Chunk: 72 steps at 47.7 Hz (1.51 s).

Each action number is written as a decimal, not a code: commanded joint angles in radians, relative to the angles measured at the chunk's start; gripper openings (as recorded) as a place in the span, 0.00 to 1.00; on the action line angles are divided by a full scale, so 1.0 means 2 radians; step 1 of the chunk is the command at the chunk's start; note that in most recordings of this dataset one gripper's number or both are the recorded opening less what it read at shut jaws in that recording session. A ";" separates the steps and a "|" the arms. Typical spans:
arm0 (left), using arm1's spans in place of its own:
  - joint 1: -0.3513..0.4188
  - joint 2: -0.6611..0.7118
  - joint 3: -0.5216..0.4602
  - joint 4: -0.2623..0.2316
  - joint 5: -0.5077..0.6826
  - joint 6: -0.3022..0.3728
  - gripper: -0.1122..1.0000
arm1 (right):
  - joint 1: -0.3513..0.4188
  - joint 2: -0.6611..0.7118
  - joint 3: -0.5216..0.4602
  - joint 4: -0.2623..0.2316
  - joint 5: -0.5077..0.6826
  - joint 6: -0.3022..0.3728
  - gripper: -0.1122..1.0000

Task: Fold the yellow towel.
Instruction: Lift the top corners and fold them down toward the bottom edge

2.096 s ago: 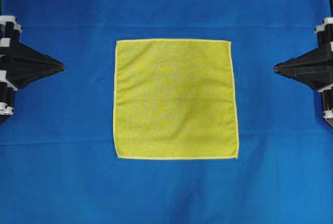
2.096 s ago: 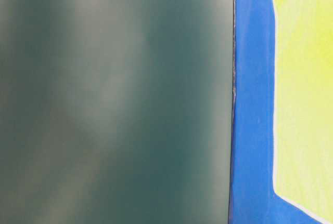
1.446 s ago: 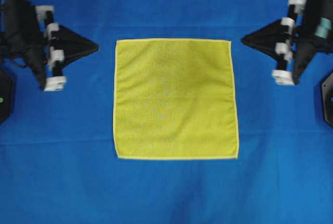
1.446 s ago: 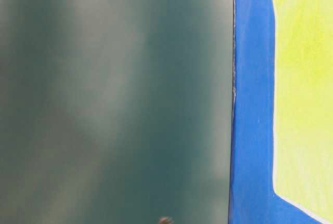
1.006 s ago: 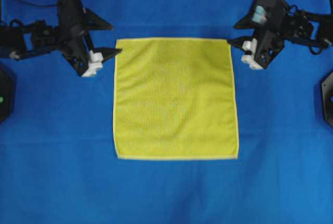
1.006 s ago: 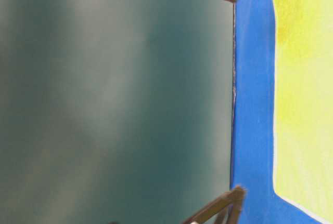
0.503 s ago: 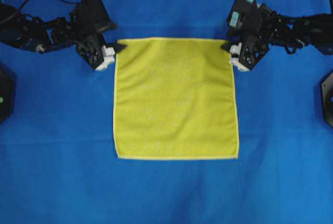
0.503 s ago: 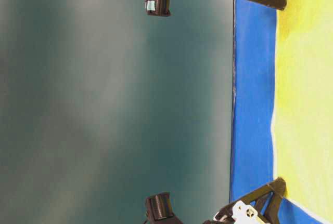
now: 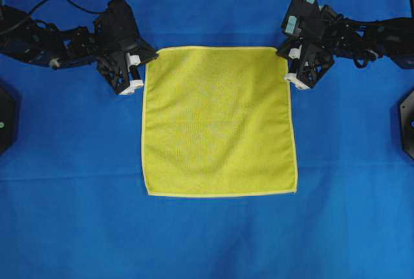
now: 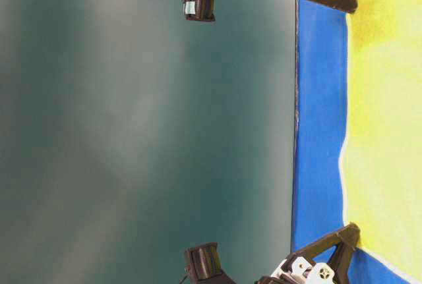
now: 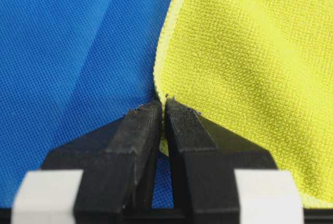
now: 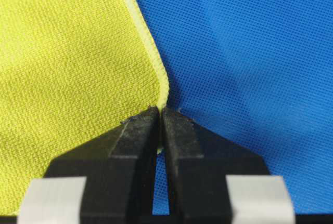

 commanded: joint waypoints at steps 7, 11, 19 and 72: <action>0.000 -0.044 -0.028 0.000 0.049 0.022 0.13 | -0.002 -0.050 -0.007 0.002 0.028 0.002 0.13; 0.003 -0.054 -0.036 0.000 0.072 0.035 0.13 | -0.002 -0.061 -0.005 0.002 0.036 0.002 0.13; 0.004 -0.064 -0.038 0.000 0.084 0.036 0.13 | -0.001 -0.064 -0.002 0.003 0.038 0.002 0.13; -0.321 -0.089 -0.061 -0.001 0.155 -0.163 0.13 | 0.311 -0.125 0.021 0.071 0.111 0.159 0.13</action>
